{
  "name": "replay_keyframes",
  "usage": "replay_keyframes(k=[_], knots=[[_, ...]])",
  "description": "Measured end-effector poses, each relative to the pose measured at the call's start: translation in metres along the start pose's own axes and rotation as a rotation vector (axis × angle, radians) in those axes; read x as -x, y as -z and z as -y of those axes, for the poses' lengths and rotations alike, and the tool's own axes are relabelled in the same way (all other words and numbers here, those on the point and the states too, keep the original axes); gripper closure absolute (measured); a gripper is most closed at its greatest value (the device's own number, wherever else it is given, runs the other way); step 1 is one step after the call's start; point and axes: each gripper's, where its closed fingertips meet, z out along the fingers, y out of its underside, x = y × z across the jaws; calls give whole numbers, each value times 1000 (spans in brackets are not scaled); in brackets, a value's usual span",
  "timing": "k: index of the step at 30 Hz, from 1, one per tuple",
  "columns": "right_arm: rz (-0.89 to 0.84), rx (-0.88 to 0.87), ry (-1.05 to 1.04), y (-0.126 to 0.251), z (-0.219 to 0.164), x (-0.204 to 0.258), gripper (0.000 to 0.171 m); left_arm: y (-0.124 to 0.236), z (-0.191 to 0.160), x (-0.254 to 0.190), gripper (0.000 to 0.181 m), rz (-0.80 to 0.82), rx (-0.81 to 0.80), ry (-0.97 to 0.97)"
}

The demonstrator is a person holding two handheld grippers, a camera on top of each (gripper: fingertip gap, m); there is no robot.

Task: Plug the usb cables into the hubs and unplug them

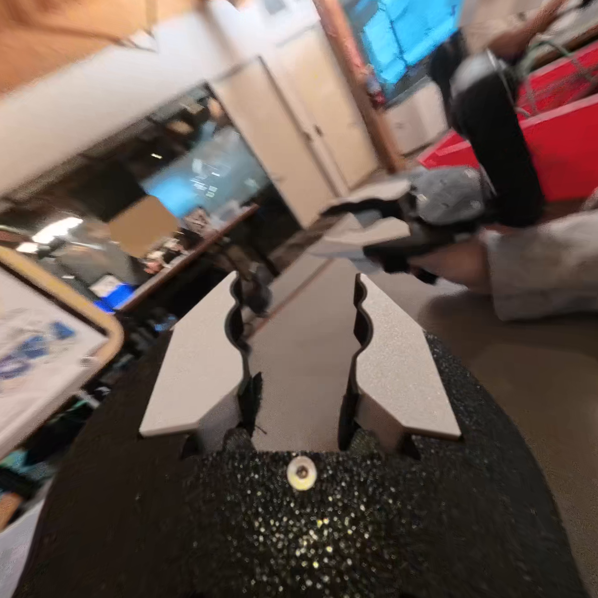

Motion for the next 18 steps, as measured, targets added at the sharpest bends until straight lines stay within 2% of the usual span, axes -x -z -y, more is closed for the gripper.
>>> replay_keyframes(k=[1, 4, 6, 9, 11, 14, 16, 18], knots=[[-15, -2, -5, 1, 0, -3, 115, 7, 15, 11, 114, 53, -18, 3], [-37, -7, -27, 1, 0, -8, 113, 33, 38, 56, 113, 177, -13, 157], [-32, -4, -39, 1, 0, -7, 113, 51, 27, 92, 106, 229, 96, 239], [-8, -5, -44, 1, 1, -2, 114, 84, -36, 154, 99, 329, 561, 181], [7, -4, -37, 1, 2, 2, 114, 111, -79, 178, 102, 308, 866, 202], [25, -1, -30, 1, 2, 7, 115, 131, -125, 200, 106, 222, 1055, 343], [29, 4, -28, 1, 1, 7, 115, 149, -154, 199, 109, 152, 1179, 559], [34, 8, -34, 1, 0, 7, 115, 152, -166, 192, 112, 69, 1172, 806]])
